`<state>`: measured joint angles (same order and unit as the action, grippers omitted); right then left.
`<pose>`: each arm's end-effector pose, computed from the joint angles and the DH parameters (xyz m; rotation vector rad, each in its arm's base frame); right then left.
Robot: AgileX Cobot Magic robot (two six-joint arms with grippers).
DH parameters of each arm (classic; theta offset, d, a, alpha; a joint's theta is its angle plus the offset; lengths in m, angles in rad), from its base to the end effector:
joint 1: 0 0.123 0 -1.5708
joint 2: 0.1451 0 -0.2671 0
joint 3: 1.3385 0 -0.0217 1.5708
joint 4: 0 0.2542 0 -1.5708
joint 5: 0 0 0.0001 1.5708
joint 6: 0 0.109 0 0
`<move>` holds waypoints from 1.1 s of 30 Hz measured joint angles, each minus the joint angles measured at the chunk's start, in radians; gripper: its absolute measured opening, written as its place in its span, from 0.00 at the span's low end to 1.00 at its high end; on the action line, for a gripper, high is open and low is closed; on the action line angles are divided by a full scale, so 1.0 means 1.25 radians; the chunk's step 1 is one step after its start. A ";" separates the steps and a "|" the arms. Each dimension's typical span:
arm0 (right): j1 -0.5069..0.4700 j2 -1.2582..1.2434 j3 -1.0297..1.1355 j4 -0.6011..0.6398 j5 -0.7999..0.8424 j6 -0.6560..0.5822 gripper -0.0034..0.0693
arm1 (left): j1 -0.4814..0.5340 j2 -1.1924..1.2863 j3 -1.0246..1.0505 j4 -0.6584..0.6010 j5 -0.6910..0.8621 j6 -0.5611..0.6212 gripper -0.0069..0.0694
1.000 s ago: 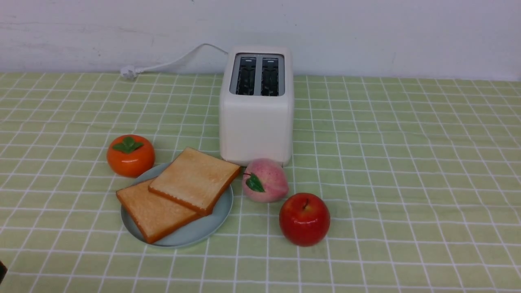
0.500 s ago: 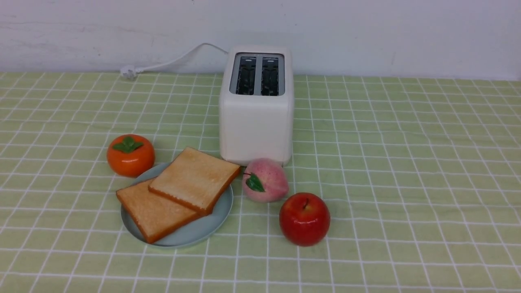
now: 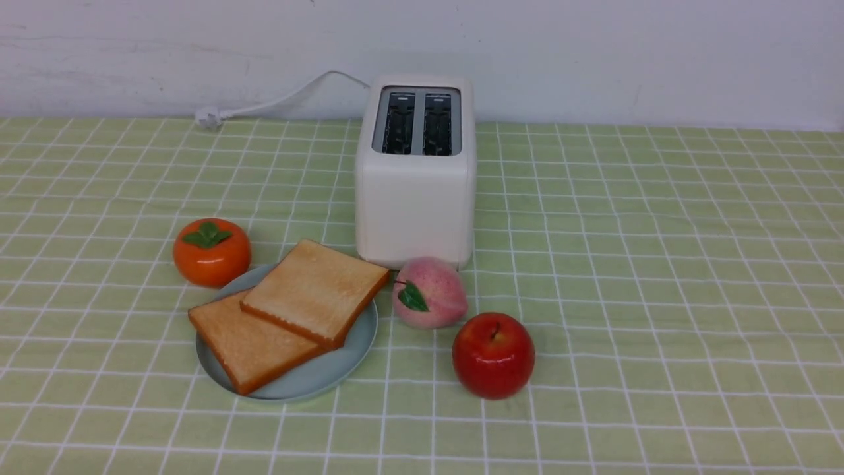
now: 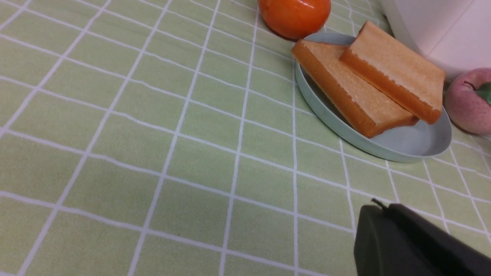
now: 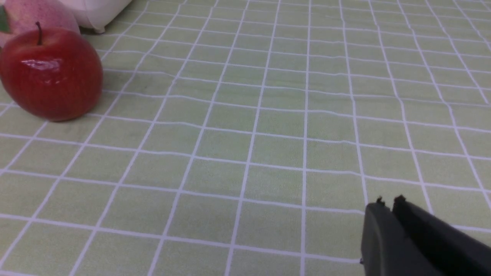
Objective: Take toasted bread from bread machine on green coffee tablecloth place on plate.
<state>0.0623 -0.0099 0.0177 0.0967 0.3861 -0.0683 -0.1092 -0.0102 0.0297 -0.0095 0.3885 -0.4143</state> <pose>0.0905 0.0096 0.1680 -0.0635 1.8756 0.0916 0.0903 -0.0103 0.1633 -0.2958 1.8851 -0.3654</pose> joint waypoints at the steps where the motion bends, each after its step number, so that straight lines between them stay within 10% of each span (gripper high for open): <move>1: 0.000 0.000 0.000 0.000 0.000 0.000 0.10 | 0.000 0.000 0.000 0.000 0.000 0.000 0.07; 33: 0.000 0.000 0.000 0.000 0.000 -0.001 0.15 | 0.000 0.000 0.000 0.000 0.000 0.000 0.09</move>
<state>0.0623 -0.0099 0.0177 0.0970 0.3861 -0.0691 -0.1092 -0.0102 0.0297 -0.0095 0.3885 -0.4143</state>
